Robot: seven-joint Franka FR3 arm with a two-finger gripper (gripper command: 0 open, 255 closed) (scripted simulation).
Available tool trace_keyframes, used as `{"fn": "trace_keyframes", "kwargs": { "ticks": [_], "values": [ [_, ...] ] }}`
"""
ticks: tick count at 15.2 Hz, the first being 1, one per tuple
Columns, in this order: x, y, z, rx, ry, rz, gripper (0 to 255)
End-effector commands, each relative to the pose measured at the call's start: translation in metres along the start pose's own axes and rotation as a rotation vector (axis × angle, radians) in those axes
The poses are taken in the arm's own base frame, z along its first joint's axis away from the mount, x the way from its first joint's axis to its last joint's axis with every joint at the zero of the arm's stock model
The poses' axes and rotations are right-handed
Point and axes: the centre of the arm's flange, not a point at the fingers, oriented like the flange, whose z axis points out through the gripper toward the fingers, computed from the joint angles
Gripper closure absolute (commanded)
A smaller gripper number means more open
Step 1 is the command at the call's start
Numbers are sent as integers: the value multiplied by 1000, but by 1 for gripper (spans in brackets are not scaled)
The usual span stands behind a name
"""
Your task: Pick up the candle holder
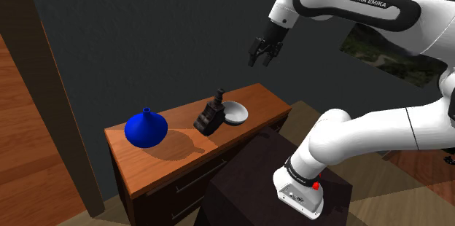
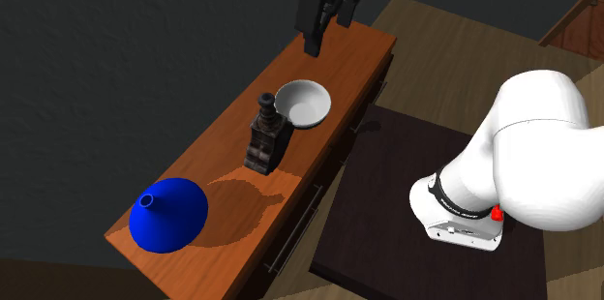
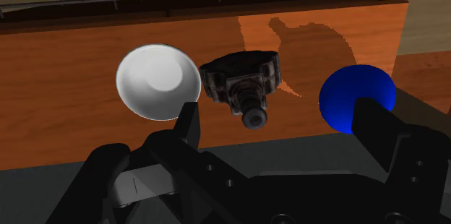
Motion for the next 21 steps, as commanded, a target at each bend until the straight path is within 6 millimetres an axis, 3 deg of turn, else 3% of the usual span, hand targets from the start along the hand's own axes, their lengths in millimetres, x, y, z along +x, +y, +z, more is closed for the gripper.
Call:
{"fn": "trace_keyframes", "kwargs": {
  "ticks": [1,17,21],
  "values": [
    [0,0,0,0,0,0,0],
    [97,-23,185,-69,34,155,0],
    [99,-21,206,-71,35,160,0]
  ]
}}
